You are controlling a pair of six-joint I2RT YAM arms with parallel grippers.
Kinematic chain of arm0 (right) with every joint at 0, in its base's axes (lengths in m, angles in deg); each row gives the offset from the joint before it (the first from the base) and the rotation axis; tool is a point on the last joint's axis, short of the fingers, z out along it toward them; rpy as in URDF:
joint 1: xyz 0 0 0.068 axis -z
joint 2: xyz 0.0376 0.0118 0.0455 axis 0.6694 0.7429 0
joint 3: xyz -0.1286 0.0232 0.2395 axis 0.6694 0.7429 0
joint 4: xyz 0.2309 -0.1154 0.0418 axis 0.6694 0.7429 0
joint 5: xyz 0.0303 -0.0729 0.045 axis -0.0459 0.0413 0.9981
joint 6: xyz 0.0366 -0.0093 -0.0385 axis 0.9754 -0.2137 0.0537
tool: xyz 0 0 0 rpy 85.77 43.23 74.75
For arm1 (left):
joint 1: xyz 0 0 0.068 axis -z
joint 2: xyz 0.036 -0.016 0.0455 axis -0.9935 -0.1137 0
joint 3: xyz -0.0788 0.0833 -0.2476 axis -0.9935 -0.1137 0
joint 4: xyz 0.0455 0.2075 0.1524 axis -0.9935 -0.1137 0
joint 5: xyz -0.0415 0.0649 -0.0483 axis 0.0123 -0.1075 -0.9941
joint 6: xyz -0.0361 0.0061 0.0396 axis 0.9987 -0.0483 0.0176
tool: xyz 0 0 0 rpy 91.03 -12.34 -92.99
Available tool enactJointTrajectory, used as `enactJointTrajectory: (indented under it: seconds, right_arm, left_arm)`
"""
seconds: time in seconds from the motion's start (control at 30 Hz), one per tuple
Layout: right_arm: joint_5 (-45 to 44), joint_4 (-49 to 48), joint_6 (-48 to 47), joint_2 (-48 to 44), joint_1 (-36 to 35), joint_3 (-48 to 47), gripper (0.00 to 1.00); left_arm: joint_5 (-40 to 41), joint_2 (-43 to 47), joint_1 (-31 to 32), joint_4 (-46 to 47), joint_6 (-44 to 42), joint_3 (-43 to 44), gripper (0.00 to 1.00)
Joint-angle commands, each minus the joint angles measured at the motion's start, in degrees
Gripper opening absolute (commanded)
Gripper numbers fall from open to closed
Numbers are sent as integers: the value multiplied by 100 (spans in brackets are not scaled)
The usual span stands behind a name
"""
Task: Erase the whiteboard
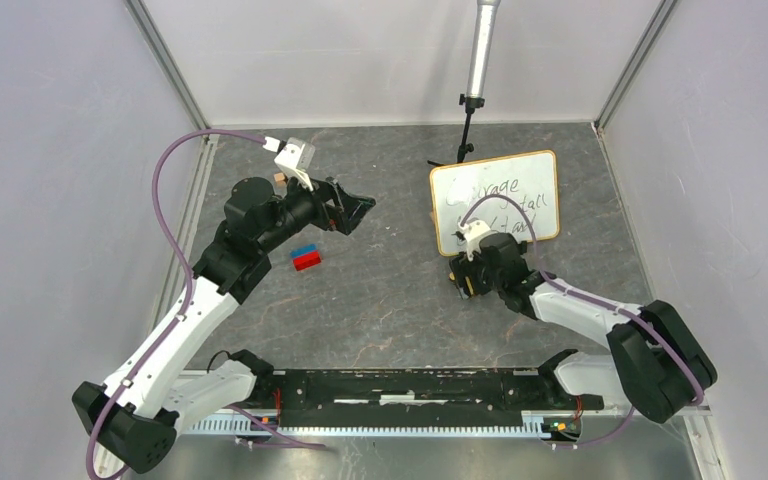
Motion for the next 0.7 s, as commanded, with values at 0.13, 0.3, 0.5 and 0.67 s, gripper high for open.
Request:
enactJointTrajectory:
  seconds: [0.13,0.3,0.5,0.67]
  right_arm:
    - [304,136,-1101,-171,-246,193,75]
    - [187,169,-1139,128,-313,-62,72]
    - [-205,211,-1163,290,-413,-180,62]
    - [-58,94,-1112,296,-448,-165,53]
  left_arm:
    - [-150,154,52,157,-35,137,100]
    - [-179,142,60,157,-31,141,100]
    - [-205,110,60,157,-11,149,100]
    - [-219,65,60,151,-9,150,100]
